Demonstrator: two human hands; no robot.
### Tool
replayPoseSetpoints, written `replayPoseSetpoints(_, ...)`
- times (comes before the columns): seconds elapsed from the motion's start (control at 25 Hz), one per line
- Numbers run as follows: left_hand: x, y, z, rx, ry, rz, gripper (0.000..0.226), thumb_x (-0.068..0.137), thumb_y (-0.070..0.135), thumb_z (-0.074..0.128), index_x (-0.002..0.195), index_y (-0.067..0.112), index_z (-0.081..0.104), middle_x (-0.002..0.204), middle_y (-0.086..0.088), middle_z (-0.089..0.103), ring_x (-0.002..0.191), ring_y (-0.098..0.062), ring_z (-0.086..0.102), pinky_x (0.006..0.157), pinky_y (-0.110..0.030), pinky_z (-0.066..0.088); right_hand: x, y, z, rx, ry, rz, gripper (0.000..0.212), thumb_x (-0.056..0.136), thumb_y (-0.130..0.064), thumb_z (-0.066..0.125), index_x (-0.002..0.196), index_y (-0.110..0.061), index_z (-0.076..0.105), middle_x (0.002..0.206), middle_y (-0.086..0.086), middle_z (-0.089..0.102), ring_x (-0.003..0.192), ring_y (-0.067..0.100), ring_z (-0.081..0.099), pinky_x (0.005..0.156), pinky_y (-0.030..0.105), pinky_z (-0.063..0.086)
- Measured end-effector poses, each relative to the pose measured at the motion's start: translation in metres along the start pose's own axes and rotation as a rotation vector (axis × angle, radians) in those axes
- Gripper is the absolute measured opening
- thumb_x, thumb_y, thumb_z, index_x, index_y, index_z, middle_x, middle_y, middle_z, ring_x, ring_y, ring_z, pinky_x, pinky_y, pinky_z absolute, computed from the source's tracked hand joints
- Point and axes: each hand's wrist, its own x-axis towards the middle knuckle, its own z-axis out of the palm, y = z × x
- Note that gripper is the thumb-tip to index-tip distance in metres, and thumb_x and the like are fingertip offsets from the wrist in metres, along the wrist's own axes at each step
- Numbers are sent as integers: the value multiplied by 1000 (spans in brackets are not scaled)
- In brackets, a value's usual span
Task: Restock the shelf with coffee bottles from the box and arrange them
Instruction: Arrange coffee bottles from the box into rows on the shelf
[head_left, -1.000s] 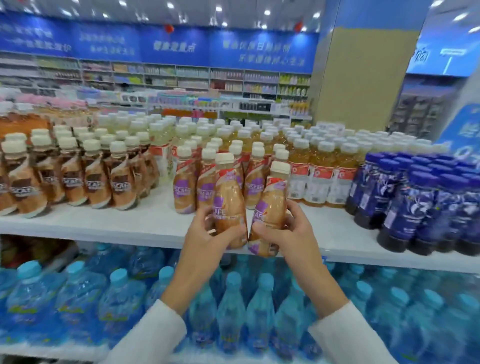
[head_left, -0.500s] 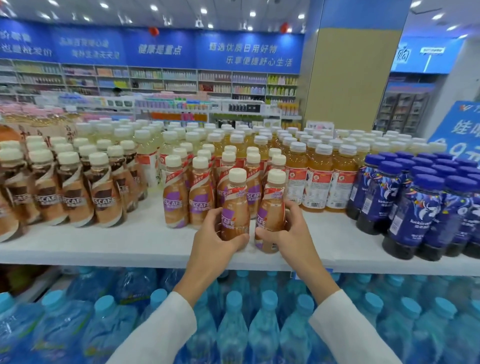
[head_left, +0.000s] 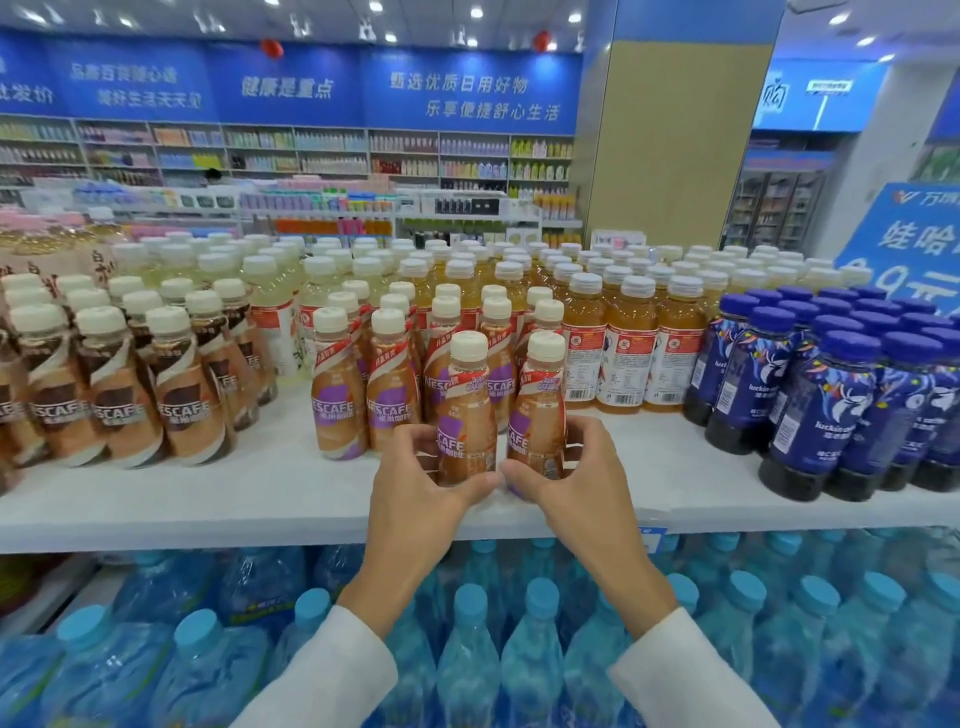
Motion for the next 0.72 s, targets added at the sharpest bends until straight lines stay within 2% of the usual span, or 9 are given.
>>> replayPoseSetpoints(0.08, 4, -1, -5, -35, -78, -22, 66, 67, 25, 93, 117, 27, 49, 108, 16, 64, 96, 1, 63, 81, -18, 51, 3, 3, 0, -6, -16, 8, 72, 71, -43, 87, 129, -33, 45, 121, -13, 56, 108, 1, 56, 85, 17, 46)
replayPoseSetpoints(0.16, 9, -3, -9, -67, -168, -27, 55, 78, 14, 85, 118, 26, 49, 115, 10, 66, 99, 3, 63, 82, -14, 50, 5, 5, -3, 6, -42, 12, 69, 74, -39, 86, 131, -31, 48, 123, -11, 59, 109, 4, 57, 91, 23, 50)
replayPoseSetpoints(0.28, 10, -4, -13, -70, -261, -16, 47, 91, 8, 71, 126, 27, 46, 126, 8, 63, 108, 3, 61, 87, -9, 45, 7, 3, -9, 50, -123, 32, 64, 80, -31, 83, 135, -29, 50, 126, -10, 60, 112, 8, 58, 94, 26, 50)
replayPoseSetpoints(0.36, 9, -4, -12, -71, -268, -1, 47, 93, 10, 68, 129, 29, 45, 127, 13, 60, 115, -2, 59, 93, -14, 45, 8, 3, -11, 76, -175, 30, 60, 84, -27, 80, 136, -30, 49, 128, -11, 61, 115, 7, 58, 99, 31, 51)
replayPoseSetpoints(0.48, 8, -2, -7, -65, -232, 11, 59, 82, 28, 83, 126, 35, 44, 115, 25, 57, 105, 5, 59, 90, -19, 49, 7, 6, -11, 91, -191, 23, 62, 86, -27, 78, 140, -29, 49, 130, -11, 62, 119, 8, 58, 104, 36, 51)
replayPoseSetpoints(0.6, 8, 0, 0, -56, -142, 18, 68, 69, 41, 90, 122, 35, 47, 115, 18, 59, 103, 0, 60, 86, -20, 51, 6, 7, -10, 91, -185, 3, 59, 87, -28, 77, 139, -31, 49, 128, -14, 62, 118, 6, 58, 103, 34, 51)
replayPoseSetpoints(0.72, 12, -2, 0, -18, -142, 47, 69, 74, 38, 87, 132, 29, 51, 125, 10, 56, 107, -6, 60, 88, -23, 52, 8, 6, -13, 115, -221, 9, 57, 88, -24, 75, 138, -32, 48, 124, -19, 62, 117, 2, 57, 103, 30, 49)
